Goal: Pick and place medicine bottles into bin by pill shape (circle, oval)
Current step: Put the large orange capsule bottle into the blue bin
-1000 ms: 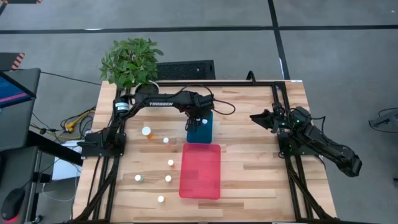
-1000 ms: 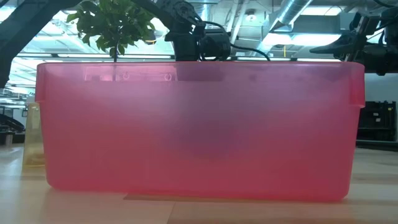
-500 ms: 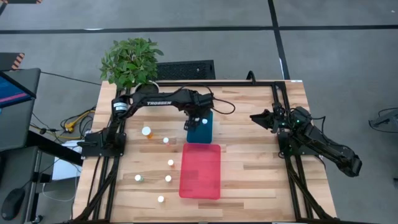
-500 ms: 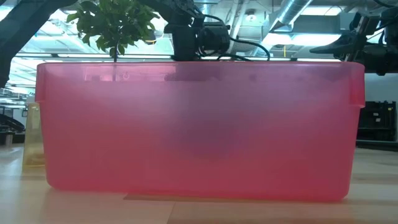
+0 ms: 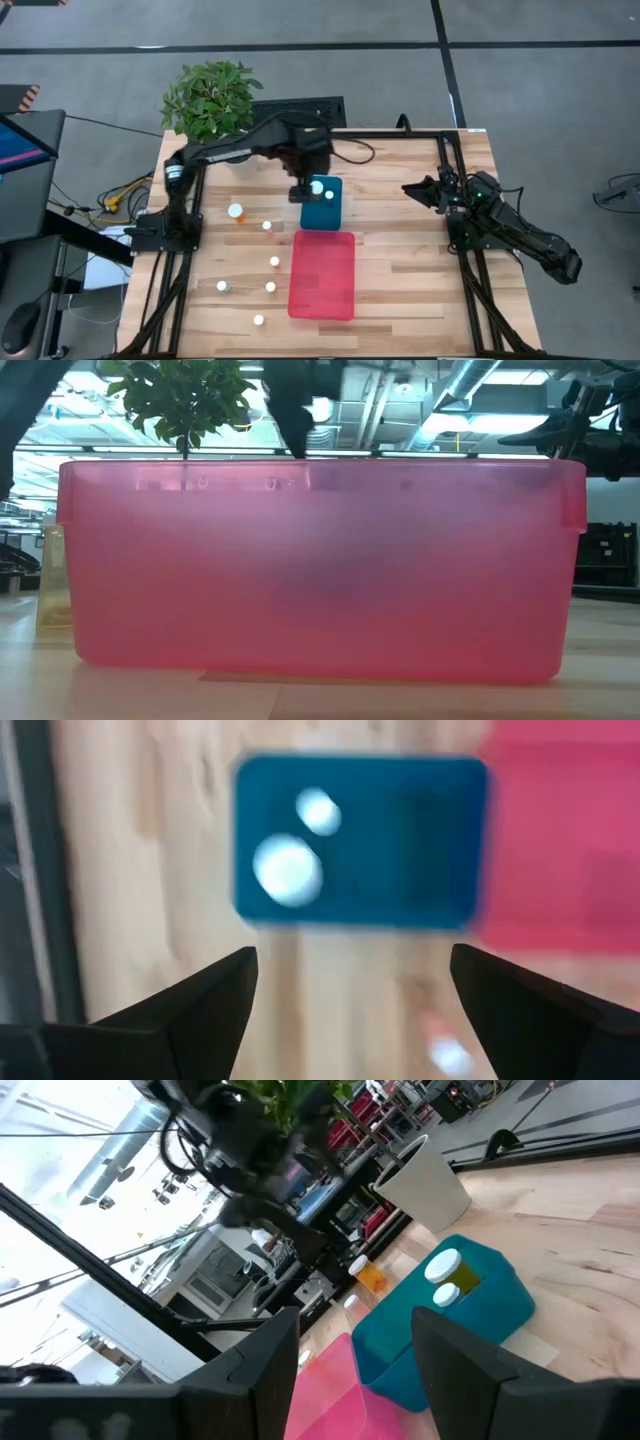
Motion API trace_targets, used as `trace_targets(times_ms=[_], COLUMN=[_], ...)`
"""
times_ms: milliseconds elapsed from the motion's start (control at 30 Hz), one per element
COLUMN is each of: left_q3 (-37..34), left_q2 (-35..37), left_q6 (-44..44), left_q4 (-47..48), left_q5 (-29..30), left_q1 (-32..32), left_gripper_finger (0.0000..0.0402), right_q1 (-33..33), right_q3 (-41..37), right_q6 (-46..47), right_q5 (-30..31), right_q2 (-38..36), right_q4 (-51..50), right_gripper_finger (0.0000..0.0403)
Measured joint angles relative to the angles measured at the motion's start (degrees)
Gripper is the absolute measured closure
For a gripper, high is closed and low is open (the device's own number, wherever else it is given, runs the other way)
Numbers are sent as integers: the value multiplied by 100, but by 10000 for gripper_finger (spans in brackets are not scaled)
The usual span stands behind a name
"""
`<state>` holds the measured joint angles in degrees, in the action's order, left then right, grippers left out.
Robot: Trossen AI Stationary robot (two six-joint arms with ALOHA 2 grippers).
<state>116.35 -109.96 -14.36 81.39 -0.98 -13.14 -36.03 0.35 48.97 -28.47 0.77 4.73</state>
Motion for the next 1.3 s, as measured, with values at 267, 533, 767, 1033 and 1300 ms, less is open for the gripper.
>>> trace_targets(times_ms=[267,533,767,1033,1300], left_q3=[-1158,-3989,-5920,-7003,-7050], left_q2=[1747,3660,4159,4149,4151], left_q6=[1104,2286,2559,2443,2072], left_q4=[462,-338,-1127,-2029,-2035], left_q5=[374,865,1033,864,870], left_q1=[171,405,309,132,49], left_gripper_finger=[77,77,77,77,77], right_q1=[2,0,0,0,0], right_q3=[0,1,-1,1,1], right_q6=[-17,-20,-101,-98,7], right_q5=[0,2,26,33,35], right_q2=[-2,0,2,2,0], right_q4=[0,0,0,0,0], right_gripper_finger=[198,198,198,198,198])
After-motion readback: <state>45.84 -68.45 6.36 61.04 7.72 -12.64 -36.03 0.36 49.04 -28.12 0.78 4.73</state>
